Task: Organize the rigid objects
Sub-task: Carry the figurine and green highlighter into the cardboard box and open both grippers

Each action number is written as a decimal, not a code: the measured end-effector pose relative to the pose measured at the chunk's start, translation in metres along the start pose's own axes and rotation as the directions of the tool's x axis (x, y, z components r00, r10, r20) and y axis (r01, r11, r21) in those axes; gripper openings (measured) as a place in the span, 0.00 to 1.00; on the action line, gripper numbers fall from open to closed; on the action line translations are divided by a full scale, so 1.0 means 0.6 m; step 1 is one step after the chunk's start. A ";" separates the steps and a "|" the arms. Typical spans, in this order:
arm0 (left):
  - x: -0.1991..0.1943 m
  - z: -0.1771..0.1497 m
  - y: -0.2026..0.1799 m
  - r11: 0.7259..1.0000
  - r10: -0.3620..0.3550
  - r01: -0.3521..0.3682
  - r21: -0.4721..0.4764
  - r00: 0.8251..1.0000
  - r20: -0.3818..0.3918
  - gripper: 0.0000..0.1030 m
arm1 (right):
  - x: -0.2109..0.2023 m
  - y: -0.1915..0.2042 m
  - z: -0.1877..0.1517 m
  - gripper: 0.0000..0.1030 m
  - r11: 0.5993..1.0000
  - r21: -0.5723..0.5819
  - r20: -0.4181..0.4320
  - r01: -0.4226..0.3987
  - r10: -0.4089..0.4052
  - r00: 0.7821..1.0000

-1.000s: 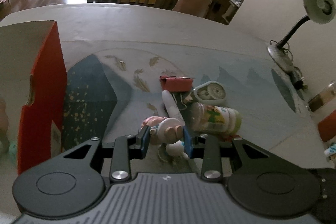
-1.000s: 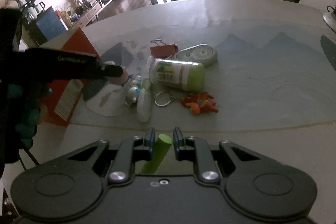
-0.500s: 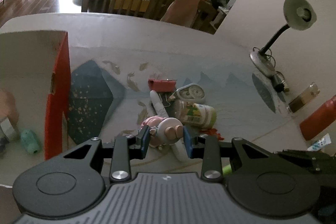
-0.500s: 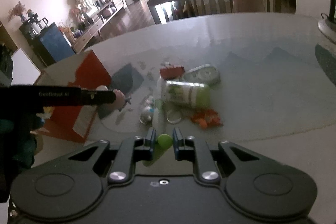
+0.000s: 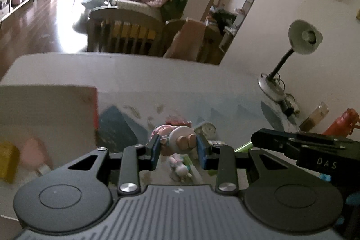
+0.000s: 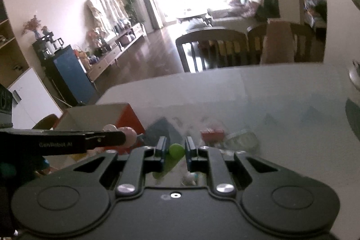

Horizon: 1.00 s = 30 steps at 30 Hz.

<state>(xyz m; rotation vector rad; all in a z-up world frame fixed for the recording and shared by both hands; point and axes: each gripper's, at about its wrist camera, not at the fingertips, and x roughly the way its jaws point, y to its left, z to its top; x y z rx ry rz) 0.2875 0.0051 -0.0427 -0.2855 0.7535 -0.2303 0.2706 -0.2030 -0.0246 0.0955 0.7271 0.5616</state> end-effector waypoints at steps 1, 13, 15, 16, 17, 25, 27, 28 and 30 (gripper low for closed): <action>-0.008 0.004 0.006 1.000 0.004 -0.004 0.003 1.000 0.008 0.32 | 0.003 0.011 0.006 0.16 1.000 -0.008 0.005 -0.007 0.007 1.000; -0.095 0.020 0.124 0.996 0.085 -0.084 -0.012 0.995 0.056 0.32 | 0.071 0.156 0.052 0.16 0.991 -0.099 -0.008 -0.091 0.091 0.996; -0.105 0.017 0.147 0.995 0.102 -0.101 -0.020 0.993 0.058 0.32 | 0.089 0.183 0.051 0.16 0.988 -0.112 -0.024 -0.105 0.103 0.994; -0.110 0.016 0.161 0.994 0.111 -0.110 -0.026 0.992 0.058 0.32 | 0.098 0.196 0.050 0.16 0.987 -0.122 -0.033 -0.108 0.105 0.994; -0.114 0.014 0.175 0.993 0.119 -0.117 -0.032 0.991 0.057 0.32 | 0.109 0.210 0.048 0.16 0.985 -0.132 -0.043 -0.111 0.107 0.993; -0.127 0.001 0.281 0.980 0.185 -0.183 -0.076 0.982 0.024 0.32 | 0.188 0.286 0.018 0.16 0.979 -0.167 -0.146 -0.120 0.096 0.985; -0.124 -0.003 0.305 0.976 0.201 -0.199 -0.082 0.980 0.013 0.32 | 0.205 0.299 0.009 0.16 0.977 -0.174 -0.176 -0.122 0.091 0.980; -0.124 -0.006 0.314 0.975 0.205 -0.204 -0.086 0.979 0.009 0.32 | 0.211 0.303 0.002 0.16 0.976 -0.178 -0.191 -0.123 0.089 0.978; -0.119 -0.011 0.332 0.973 0.214 -0.213 -0.088 0.977 0.007 0.32 | 0.226 0.311 -0.007 0.16 0.976 -0.182 -0.220 -0.123 0.081 0.972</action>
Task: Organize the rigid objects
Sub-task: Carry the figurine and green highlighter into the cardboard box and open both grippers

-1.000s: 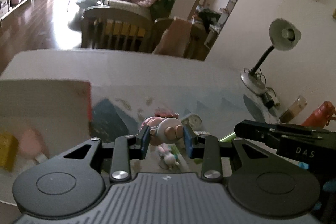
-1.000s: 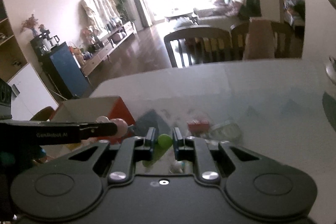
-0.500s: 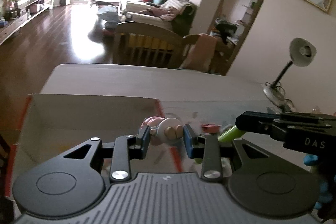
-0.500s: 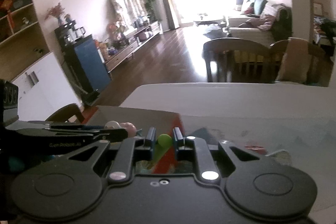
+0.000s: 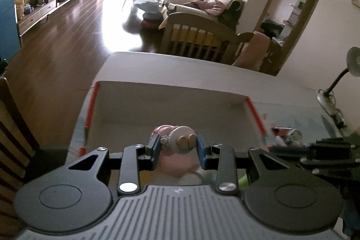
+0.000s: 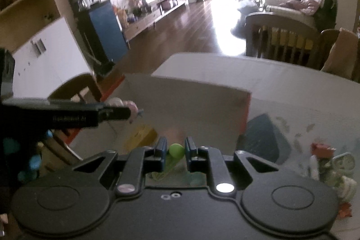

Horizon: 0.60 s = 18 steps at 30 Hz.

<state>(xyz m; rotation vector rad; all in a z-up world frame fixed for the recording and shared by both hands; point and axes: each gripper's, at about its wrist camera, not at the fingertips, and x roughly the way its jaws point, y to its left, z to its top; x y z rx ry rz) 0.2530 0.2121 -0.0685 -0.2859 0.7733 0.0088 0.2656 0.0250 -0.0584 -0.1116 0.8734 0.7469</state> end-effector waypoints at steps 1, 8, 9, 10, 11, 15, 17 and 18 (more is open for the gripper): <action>0.000 -0.004 0.008 1.000 0.000 0.000 -0.004 1.000 0.000 0.32 | 0.006 0.004 -0.005 0.16 1.000 -0.001 -0.014 -0.001 0.001 1.000; 0.032 -0.013 0.039 0.999 0.039 -0.039 0.003 0.999 0.001 0.32 | 0.047 0.013 -0.021 0.16 1.000 0.004 -0.104 -0.013 0.013 0.994; 0.036 -0.014 0.040 0.999 0.045 -0.045 0.007 0.999 -0.002 0.32 | 0.051 0.012 -0.023 0.16 1.000 0.008 -0.113 -0.018 0.019 0.993; 0.039 -0.016 0.040 0.999 0.049 -0.049 0.011 0.999 -0.004 0.32 | 0.055 0.013 -0.025 0.16 1.000 0.009 -0.122 -0.020 0.021 0.992; 0.043 -0.016 0.041 0.998 0.054 -0.054 0.020 0.999 -0.007 0.32 | 0.059 0.013 -0.026 0.16 1.000 0.011 -0.131 -0.019 0.021 0.991; 0.057 -0.022 0.046 0.997 0.071 -0.071 0.039 0.997 -0.022 0.32 | 0.074 0.008 -0.031 0.16 1.000 0.016 -0.160 -0.016 0.018 0.987; 0.062 -0.027 0.051 0.997 0.072 -0.071 0.031 0.997 -0.036 0.32 | 0.081 0.006 -0.033 0.16 1.000 0.015 -0.173 -0.012 0.015 0.985; 0.064 -0.030 0.054 0.997 0.073 -0.072 0.029 0.996 -0.042 0.32 | 0.084 0.005 -0.035 0.16 1.000 0.014 -0.178 -0.013 0.015 0.984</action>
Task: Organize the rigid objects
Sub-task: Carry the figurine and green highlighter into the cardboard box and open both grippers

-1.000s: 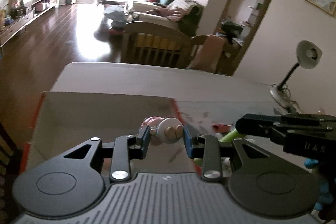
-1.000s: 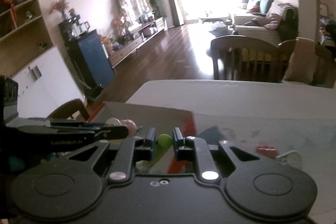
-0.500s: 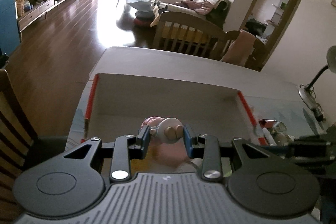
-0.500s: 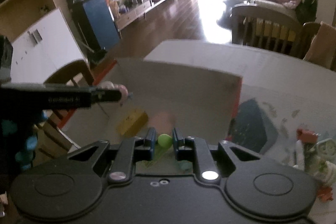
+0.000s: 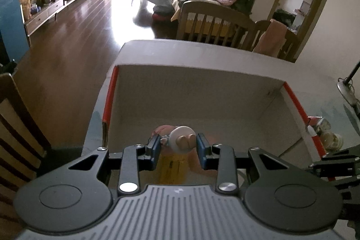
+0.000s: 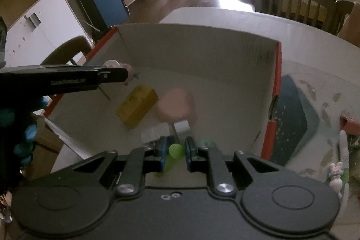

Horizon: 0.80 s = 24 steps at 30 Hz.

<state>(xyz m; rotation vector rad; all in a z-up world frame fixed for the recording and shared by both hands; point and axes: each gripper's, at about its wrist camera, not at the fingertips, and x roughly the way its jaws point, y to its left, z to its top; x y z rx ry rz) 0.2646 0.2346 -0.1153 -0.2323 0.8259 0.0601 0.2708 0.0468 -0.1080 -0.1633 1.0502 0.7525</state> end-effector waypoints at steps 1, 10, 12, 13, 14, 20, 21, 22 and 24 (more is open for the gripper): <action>0.002 -0.004 0.001 1.000 0.000 0.000 -0.002 1.000 -0.008 0.32 | 0.000 -0.001 -0.002 0.16 1.000 0.000 -0.001 -0.001 0.001 1.000; 0.013 -0.030 0.003 1.000 -0.004 0.004 -0.006 0.998 -0.067 0.32 | 0.007 0.011 0.006 0.22 0.997 -0.065 -0.001 0.042 -0.042 0.999; 0.015 -0.033 0.002 1.000 -0.001 0.000 -0.006 0.996 -0.085 0.32 | 0.006 0.010 0.004 0.23 0.997 -0.062 0.000 0.035 -0.036 0.999; 0.017 -0.034 0.001 1.000 0.001 -0.002 -0.007 0.995 -0.096 0.32 | 0.006 0.010 0.004 0.23 0.997 -0.064 0.001 0.036 -0.036 0.999; 0.017 -0.037 0.001 1.000 0.003 -0.003 -0.009 0.995 -0.104 0.32 | 0.005 0.009 0.004 0.24 0.997 -0.065 0.002 0.036 -0.036 0.999; 0.017 -0.045 -0.001 1.000 0.010 -0.012 -0.018 0.992 -0.129 0.32 | -0.006 0.009 0.002 0.28 0.997 -0.069 0.018 0.036 -0.035 0.999; 0.015 -0.047 -0.001 1.000 0.011 -0.014 -0.019 0.991 -0.131 0.32 | -0.008 0.010 0.001 0.29 0.997 -0.069 0.021 0.037 -0.036 0.999; 0.014 -0.046 -0.001 1.000 0.011 -0.014 -0.020 0.991 -0.132 0.32 | -0.011 0.009 -0.001 0.30 0.997 -0.067 0.023 0.034 -0.033 0.999; 0.011 -0.044 -0.003 1.000 0.013 -0.016 -0.019 0.991 -0.132 0.32 | -0.017 0.009 -0.003 0.32 0.998 -0.061 0.028 0.028 -0.026 0.999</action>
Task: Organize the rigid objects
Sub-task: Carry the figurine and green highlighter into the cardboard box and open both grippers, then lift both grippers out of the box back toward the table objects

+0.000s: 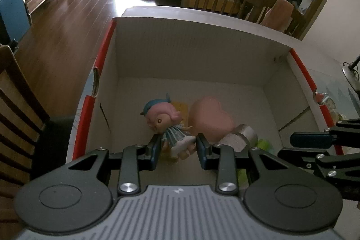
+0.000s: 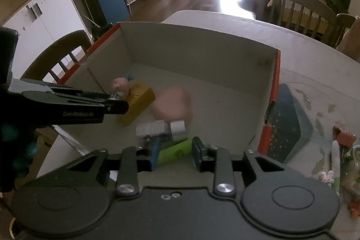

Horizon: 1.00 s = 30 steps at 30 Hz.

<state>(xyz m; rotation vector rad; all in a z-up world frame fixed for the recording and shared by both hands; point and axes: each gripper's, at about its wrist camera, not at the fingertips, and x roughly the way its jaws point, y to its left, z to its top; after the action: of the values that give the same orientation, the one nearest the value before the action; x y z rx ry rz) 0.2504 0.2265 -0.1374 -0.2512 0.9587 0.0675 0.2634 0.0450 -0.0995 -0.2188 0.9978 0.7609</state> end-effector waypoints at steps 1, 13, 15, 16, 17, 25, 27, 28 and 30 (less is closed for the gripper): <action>-0.002 -0.002 -0.001 1.000 0.003 -0.003 0.003 1.000 0.000 0.32 | -0.003 0.000 -0.001 0.34 1.000 0.002 0.003 -0.002 0.002 1.000; -0.049 -0.007 -0.025 1.000 0.009 -0.011 0.027 0.997 0.072 0.48 | -0.043 0.005 -0.015 0.49 1.000 0.009 0.058 -0.020 0.019 0.998; -0.058 -0.008 -0.030 1.000 0.005 -0.007 0.030 0.997 0.082 0.52 | -0.054 0.006 -0.017 0.51 1.000 0.011 0.073 -0.022 0.021 0.997; -0.064 -0.009 -0.033 1.000 0.004 -0.007 0.031 0.996 0.088 0.55 | -0.060 0.006 -0.019 0.52 1.000 0.012 0.081 -0.024 0.023 0.996; -0.070 -0.010 -0.036 0.999 0.007 -0.010 0.031 0.995 0.095 0.56 | -0.065 0.007 -0.021 0.53 1.000 0.011 0.087 -0.026 0.024 0.996; -0.113 -0.010 -0.062 0.999 -0.001 -0.004 0.033 0.990 0.140 0.56 | -0.113 0.008 -0.036 0.63 0.999 0.006 0.143 -0.038 0.037 0.989; -0.122 -0.010 -0.073 0.999 -0.012 0.006 0.038 0.989 0.148 0.56 | -0.123 0.006 -0.041 0.63 0.999 0.007 0.152 -0.043 0.041 0.987; -0.126 -0.011 -0.079 0.999 -0.017 0.012 0.040 0.989 0.150 0.56 | -0.128 0.005 -0.044 0.64 0.999 0.009 0.156 -0.044 0.043 0.987; -0.135 -0.014 -0.093 0.999 -0.026 0.019 0.048 0.987 0.156 0.58 | -0.139 -0.001 -0.049 0.67 0.999 0.018 0.168 -0.049 0.045 0.985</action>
<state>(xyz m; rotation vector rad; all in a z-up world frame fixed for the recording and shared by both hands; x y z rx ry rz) 0.2068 0.1750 -0.0659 -0.2107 0.8003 0.0439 0.2174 -0.0097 -0.0470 -0.1104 0.8538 0.7977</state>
